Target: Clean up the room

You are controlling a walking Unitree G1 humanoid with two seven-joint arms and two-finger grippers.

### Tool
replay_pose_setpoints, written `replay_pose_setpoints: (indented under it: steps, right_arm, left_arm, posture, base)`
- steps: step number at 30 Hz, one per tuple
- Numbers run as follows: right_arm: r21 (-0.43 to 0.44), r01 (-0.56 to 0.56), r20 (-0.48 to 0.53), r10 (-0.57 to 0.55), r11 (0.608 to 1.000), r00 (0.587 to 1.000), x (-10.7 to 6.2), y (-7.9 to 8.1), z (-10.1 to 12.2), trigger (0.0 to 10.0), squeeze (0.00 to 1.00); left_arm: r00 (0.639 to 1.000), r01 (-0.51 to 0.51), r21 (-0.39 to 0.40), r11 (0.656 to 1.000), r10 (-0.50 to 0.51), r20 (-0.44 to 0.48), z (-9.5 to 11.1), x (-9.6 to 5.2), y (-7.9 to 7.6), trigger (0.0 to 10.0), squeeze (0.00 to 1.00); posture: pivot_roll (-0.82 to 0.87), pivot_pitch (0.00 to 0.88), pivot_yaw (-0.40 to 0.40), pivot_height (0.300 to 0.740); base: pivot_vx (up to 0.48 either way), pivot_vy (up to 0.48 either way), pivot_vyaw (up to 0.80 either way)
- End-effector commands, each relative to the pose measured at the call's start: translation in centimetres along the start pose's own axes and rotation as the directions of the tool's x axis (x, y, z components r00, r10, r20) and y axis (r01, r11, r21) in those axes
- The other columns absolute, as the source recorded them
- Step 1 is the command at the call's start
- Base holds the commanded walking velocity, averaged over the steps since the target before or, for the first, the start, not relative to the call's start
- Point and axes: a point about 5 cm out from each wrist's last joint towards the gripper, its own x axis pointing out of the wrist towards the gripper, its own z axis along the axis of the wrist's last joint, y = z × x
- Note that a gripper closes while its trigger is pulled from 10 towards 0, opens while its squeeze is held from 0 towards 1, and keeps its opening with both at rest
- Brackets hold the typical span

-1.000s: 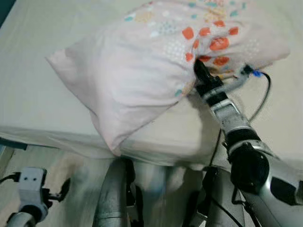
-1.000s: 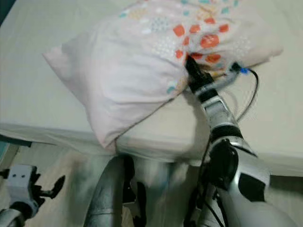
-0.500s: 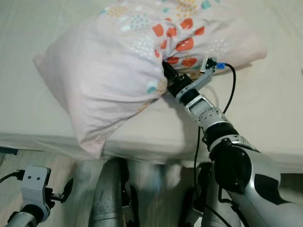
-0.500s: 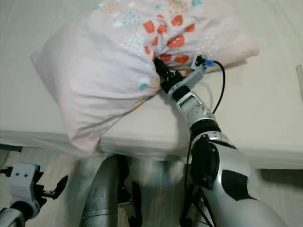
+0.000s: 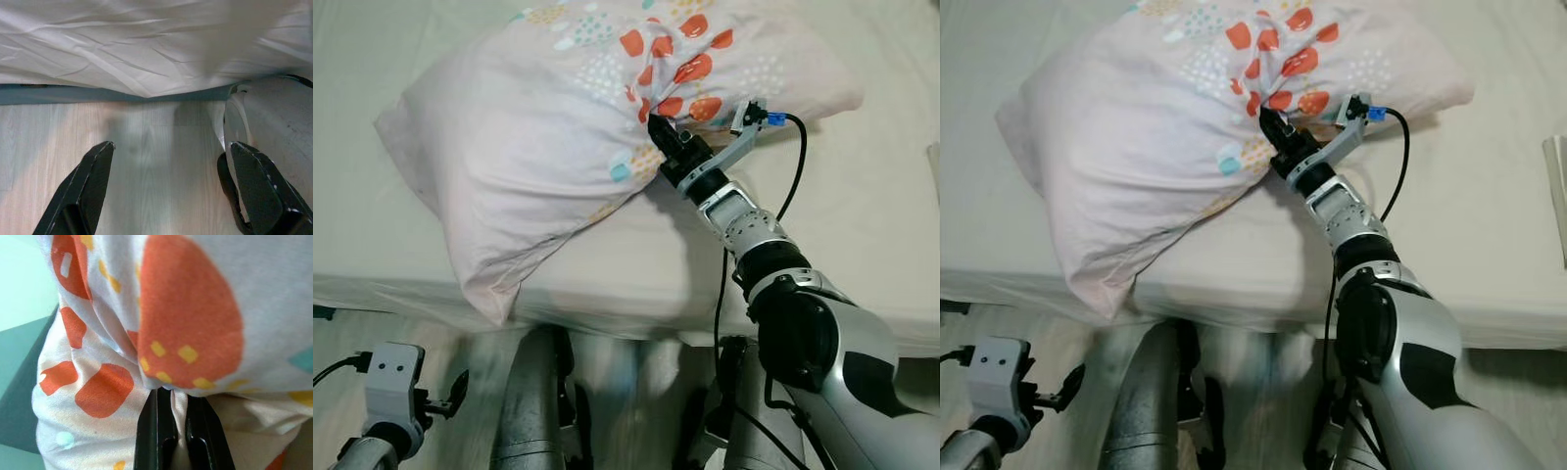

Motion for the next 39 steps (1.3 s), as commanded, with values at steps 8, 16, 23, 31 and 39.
replay_pose_setpoints:
  steps: [8, 16, 23, 31, 39]
  right_arm:
    - [-0.093, 0.038, -0.020, -0.040, 0.995, 0.999, -0.7, -0.8, 0.6, 0.0, 0.00]
    - [-0.203, -0.137, 0.028, 0.146, 0.970, 0.989, -1.1, 0.5, 3.7, 0.0, 0.00]
    - [-0.228, -0.023, 0.090, 0.045, 0.973, 0.995, -5.3, -1.5, 3.4, 0.0, 0.00]
    - [-0.232, 0.129, 0.112, -0.106, 0.964, 0.988, -9.8, -4.2, 2.4, 0.0, 0.00]
    - [-0.265, 0.176, 0.144, -0.141, 0.948, 0.979, -10.3, -3.5, 3.8, 0.0, 0.00]
  left_arm:
    - [0.999, -0.039, -0.040, 0.998, 0.037, -0.039, -1.5, 1.0, -0.5, 10.0, 0.00]
    - [0.998, -0.055, -0.108, 0.993, 0.059, 0.030, 0.3, 5.2, -1.9, 10.0, 0.00]
    - [0.994, -0.102, -0.146, 0.984, 0.108, 0.034, 3.1, 9.5, -2.6, 10.0, 0.00]
    - [0.981, -0.191, -0.033, 0.981, 0.191, 0.023, 5.5, 11.2, -0.6, 10.0, 0.00]
    - [0.990, -0.018, 0.246, 0.969, 0.051, -0.132, 3.3, 11.1, -1.3, 10.0, 0.00]
  posture:
    - [0.35, 0.402, -0.004, 0.541]
    - [0.27, 0.257, -0.041, 0.545]
    - [0.17, 0.081, -0.045, 0.569]
    - [0.15, 0.014, -0.038, 0.589]
    - [0.13, 0.000, -0.039, 0.623]
  base:
    - [0.000, 0.000, 0.00]
    - [0.000, 0.000, 0.00]
    - [0.000, 0.000, 0.00]
    - [-0.180, 0.000, 0.00]
    - [-0.120, 0.000, 0.00]
